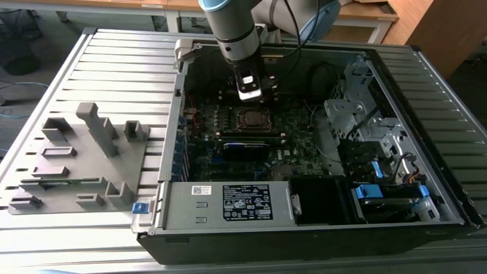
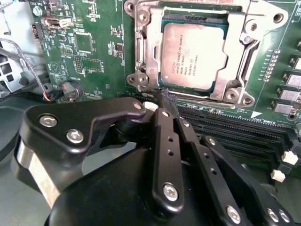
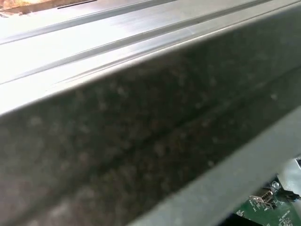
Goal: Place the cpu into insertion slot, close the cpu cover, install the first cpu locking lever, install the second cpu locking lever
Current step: 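Install the first cpu locking lever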
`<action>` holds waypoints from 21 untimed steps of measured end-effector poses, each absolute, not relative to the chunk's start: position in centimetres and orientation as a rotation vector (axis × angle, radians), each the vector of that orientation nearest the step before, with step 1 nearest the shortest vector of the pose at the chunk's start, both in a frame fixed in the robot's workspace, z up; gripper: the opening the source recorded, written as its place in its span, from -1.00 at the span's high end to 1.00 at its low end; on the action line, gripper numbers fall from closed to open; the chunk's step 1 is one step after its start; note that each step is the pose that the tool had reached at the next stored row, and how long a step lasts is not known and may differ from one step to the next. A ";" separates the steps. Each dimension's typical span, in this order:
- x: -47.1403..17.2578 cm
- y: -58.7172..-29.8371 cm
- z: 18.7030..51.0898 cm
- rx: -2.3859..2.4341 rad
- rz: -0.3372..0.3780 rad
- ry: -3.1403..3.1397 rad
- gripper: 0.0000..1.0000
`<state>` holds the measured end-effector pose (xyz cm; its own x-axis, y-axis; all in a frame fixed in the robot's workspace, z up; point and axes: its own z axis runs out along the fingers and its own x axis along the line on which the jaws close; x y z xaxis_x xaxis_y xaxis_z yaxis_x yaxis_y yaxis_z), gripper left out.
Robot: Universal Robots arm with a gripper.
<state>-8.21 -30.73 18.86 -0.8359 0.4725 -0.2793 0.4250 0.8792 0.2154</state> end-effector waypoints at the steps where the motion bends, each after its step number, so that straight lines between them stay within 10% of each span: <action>1: -8.2 -30.7 18.9 0.670 0.207 2.723 0.79; 21: -8.1 -30.7 21.2 0.676 0.201 2.746 0.79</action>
